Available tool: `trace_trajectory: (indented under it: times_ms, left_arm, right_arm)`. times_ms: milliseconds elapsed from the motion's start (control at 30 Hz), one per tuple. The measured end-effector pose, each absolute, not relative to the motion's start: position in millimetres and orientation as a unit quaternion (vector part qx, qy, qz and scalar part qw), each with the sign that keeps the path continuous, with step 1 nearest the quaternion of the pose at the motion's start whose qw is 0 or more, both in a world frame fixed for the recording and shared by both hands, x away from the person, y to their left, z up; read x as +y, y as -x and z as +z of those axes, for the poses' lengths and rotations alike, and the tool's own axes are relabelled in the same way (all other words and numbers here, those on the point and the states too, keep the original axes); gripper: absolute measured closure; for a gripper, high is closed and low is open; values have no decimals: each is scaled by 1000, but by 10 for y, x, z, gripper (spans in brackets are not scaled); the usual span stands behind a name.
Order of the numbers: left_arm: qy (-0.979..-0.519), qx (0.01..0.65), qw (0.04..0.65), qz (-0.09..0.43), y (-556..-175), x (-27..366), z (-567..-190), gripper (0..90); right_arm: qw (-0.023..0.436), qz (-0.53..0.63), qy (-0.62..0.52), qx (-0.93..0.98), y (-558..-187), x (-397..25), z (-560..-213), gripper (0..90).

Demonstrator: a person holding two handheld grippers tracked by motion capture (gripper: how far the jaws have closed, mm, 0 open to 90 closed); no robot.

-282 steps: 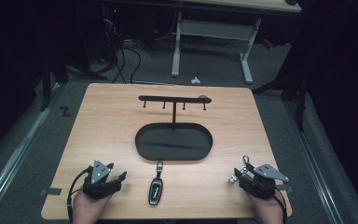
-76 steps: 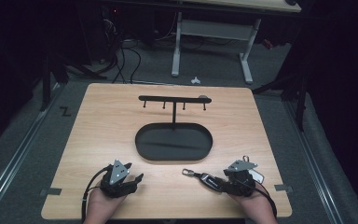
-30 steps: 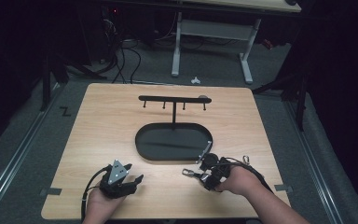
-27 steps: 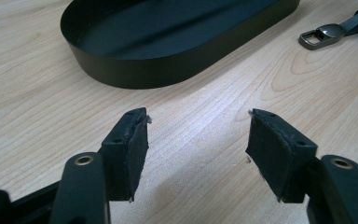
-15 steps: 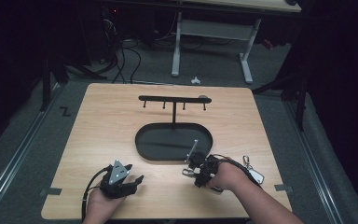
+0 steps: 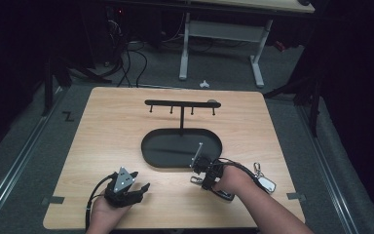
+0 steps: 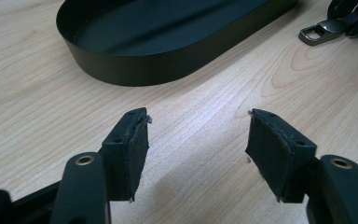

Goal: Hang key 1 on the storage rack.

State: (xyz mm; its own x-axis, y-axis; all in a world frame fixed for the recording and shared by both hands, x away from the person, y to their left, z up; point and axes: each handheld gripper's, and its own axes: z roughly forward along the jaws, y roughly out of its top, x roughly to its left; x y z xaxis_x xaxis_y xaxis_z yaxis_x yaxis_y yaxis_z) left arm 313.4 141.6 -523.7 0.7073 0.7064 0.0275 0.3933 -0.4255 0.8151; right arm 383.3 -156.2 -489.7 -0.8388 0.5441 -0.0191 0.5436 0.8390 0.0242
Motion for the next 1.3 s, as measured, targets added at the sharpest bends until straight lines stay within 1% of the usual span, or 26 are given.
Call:
trace_trajectory:
  times_ms: [100, 333, 500, 1000, 1167, 1300]
  left_arm:
    - [-823, 333, 420, 187, -3133, 1414, -5238, 390]
    - [-822, 334, 421, 187, -3130, 1418, -5233, 391]
    - [-822, 333, 422, 188, -3130, 1421, -5231, 392]
    - [-822, 334, 421, 187, -3125, 1421, -5230, 397]
    - [-826, 329, 418, 188, -3125, 1412, -5243, 399]
    - [-826, 328, 418, 189, -3121, 1412, -5239, 400]
  right_arm:
    - [11, 8, -290, 957, -3835, -1547, -4895, 616]
    - [10, 12, -290, 957, -3835, -1519, -4892, 753]
    - [10, 11, -297, 955, -3820, -1512, -4891, 791]
    - [16, 14, -301, 953, -3779, -1514, -4864, 801]
    - [14, 36, -313, 949, -3751, -1566, -4680, 801]
    - [24, 53, -324, 944, -3706, -1654, -4507, 802]
